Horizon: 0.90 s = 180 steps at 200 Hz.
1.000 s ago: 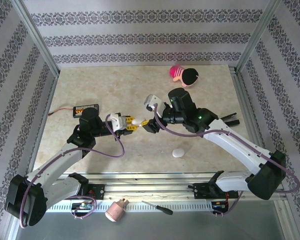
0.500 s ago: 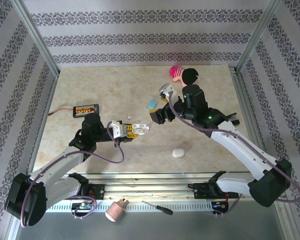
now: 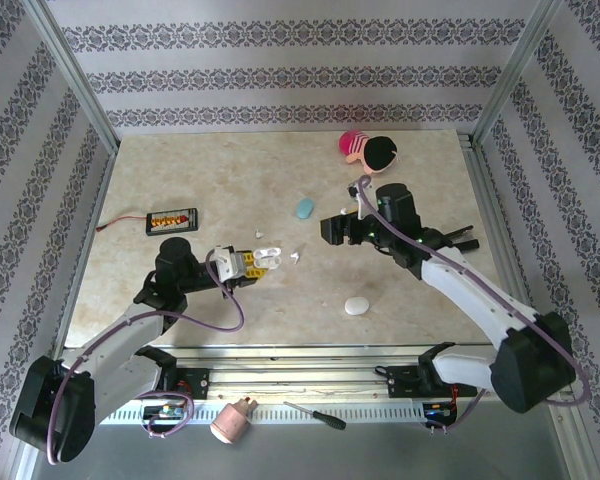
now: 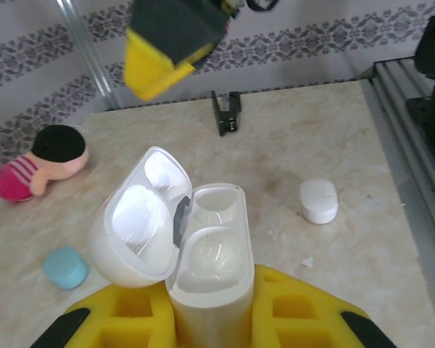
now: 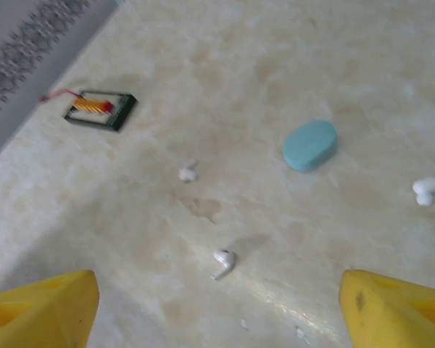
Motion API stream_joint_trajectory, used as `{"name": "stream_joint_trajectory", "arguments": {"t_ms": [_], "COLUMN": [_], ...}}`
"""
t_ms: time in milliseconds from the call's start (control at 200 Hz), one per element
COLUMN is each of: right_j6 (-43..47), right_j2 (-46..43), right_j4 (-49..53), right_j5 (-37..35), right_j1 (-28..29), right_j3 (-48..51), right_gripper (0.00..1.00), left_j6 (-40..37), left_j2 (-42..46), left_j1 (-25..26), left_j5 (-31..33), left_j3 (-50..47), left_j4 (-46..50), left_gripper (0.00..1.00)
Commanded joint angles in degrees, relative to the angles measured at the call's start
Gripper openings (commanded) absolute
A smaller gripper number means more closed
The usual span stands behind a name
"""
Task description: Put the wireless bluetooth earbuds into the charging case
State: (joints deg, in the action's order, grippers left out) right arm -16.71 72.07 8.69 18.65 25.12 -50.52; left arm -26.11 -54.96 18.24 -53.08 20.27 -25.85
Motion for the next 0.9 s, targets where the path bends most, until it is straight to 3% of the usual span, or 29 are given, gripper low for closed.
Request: {"name": "stream_joint_trajectory", "arguments": {"t_ms": [0, 270, 530, 685, 894], "right_j6": [-6.0, -2.6, 4.7, 4.8, 4.7], "right_j2": [5.1, 20.8, 35.8, 42.1, 46.9], "right_j4": [2.0, 8.5, 23.6, 27.8, 28.2], "right_j5": [-1.7, -0.2, -0.5, -3.4, 0.5], "right_j1": [0.3, 3.8, 7.5, 9.7, 10.1], "right_j3": [-1.7, -11.6, -26.3, -32.3, -35.6], "right_gripper": [0.78, 0.54, 0.49, 0.42, 0.4], "left_j6": [1.7, 2.4, 1.2, 1.2, 0.1], "left_j2": [1.7, 4.6, 7.3, 7.4, 8.4], "left_j1": [-1.8, -2.7, -3.0, -3.0, -3.2], "left_j5": [2.0, 3.8, 3.4, 3.0, 3.2], "left_j3": [-1.7, -2.4, -2.2, -2.3, -2.2], "left_j4": [-6.0, -5.6, -1.0, -0.4, 2.0], "left_gripper": [0.0, 0.0, 0.0, 0.0, 0.0]}}
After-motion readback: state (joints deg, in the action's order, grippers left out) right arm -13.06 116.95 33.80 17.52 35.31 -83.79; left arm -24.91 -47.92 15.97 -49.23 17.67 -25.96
